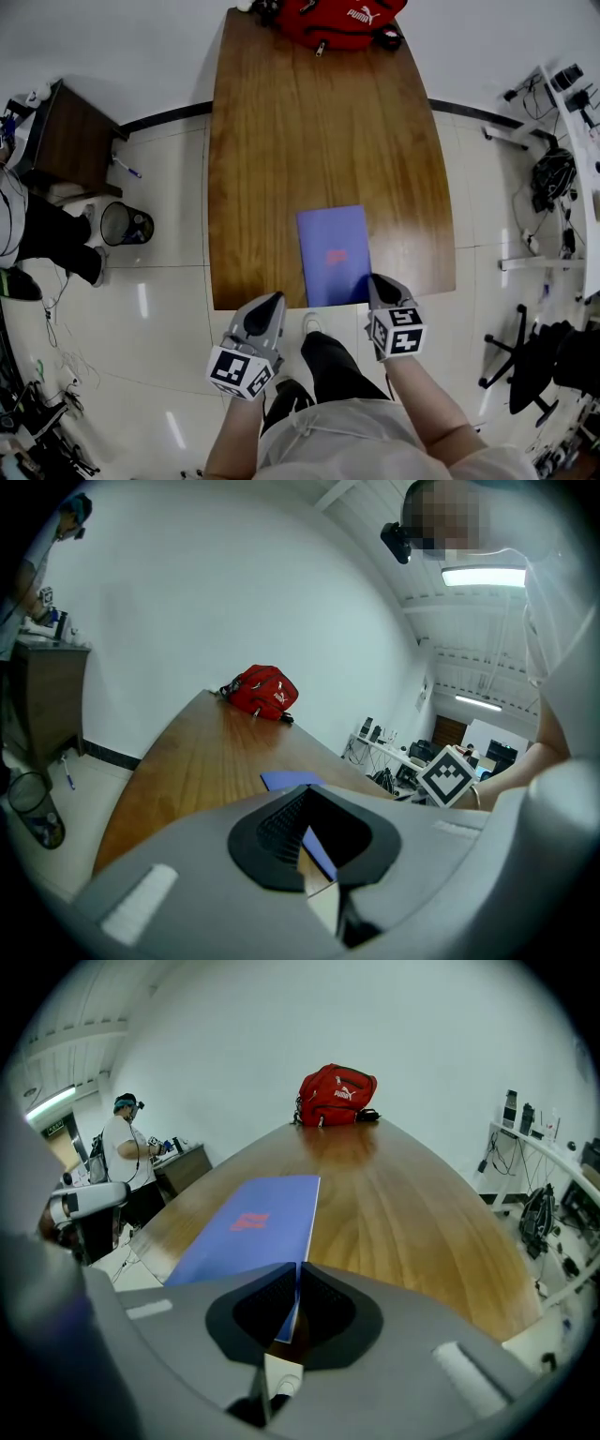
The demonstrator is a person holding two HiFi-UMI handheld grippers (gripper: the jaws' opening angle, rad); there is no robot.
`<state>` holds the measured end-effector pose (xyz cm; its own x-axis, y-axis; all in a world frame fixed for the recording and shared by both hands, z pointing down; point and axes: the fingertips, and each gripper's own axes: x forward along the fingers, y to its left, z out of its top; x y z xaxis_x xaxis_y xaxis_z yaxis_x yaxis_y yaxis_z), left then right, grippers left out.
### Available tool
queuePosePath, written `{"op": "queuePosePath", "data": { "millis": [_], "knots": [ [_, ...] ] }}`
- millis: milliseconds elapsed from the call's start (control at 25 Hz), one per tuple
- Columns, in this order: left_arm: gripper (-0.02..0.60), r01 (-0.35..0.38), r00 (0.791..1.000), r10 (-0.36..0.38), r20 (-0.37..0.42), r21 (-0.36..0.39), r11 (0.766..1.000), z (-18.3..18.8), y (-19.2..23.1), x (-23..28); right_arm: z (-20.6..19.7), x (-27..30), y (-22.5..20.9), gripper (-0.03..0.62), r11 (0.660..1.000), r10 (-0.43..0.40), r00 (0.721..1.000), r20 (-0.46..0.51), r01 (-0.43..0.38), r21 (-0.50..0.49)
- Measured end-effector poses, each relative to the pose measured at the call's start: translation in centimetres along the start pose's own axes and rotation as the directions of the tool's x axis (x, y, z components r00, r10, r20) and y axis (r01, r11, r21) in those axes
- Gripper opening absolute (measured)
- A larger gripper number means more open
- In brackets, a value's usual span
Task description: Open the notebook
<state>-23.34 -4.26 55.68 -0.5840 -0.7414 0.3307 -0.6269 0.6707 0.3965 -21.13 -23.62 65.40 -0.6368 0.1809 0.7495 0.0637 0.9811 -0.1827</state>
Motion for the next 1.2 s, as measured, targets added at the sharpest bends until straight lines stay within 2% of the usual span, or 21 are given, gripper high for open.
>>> {"op": "queuePosePath", "data": {
  "millis": [160, 320, 480, 560, 840, 1040, 1200],
  "knots": [
    [0.005, 0.005, 1.000, -0.006, 0.017, 0.014, 1.000, 0.8, -0.1, -0.7, 0.7, -0.7, 0.0, 0.014, 1.000, 0.005, 1.000, 0.022, -0.006, 0.030],
    [0.005, 0.015, 0.999, -0.016, 0.030, 0.039, 0.999, 1.7, -0.8, -1.7, 2.6, -2.6, 0.8, 0.012, 0.999, 0.012, 0.996, 0.087, -0.015, 0.033],
    [0.005, 0.014, 1.000, -0.015, 0.007, 0.154, 0.988, 2.3, -1.7, -3.2, 4.9, -5.3, 3.4, 0.011, 0.998, 0.051, 0.987, 0.152, -0.055, 0.020],
    [0.005, 0.010, 1.000, -0.013, 0.019, 0.176, 0.984, 3.0, -2.0, -4.4, 6.1, -6.7, 5.3, 0.011, 0.996, 0.083, 0.980, 0.183, -0.088, 0.023],
    [0.005, -0.063, 0.993, 0.046, 0.109, 0.160, 0.985, 5.5, 0.0, -9.1, 8.9, -8.8, 14.0, 0.011, 0.968, 0.249, 0.940, 0.233, -0.251, -0.018],
    [0.005, -0.145, 0.982, 0.125, 0.145, 0.140, 0.979, 5.7, 2.8, -13.3, 8.4, -7.3, 20.8, 0.012, 0.930, 0.366, 0.912, 0.187, -0.364, -0.047],
    [0.005, -0.188, 0.974, 0.169, 0.153, 0.115, 0.975, 4.8, 3.9, -15.9, 7.0, -5.9, 23.5, 0.009, 0.917, 0.398, 0.906, 0.146, -0.394, -0.057]
  ]
}}
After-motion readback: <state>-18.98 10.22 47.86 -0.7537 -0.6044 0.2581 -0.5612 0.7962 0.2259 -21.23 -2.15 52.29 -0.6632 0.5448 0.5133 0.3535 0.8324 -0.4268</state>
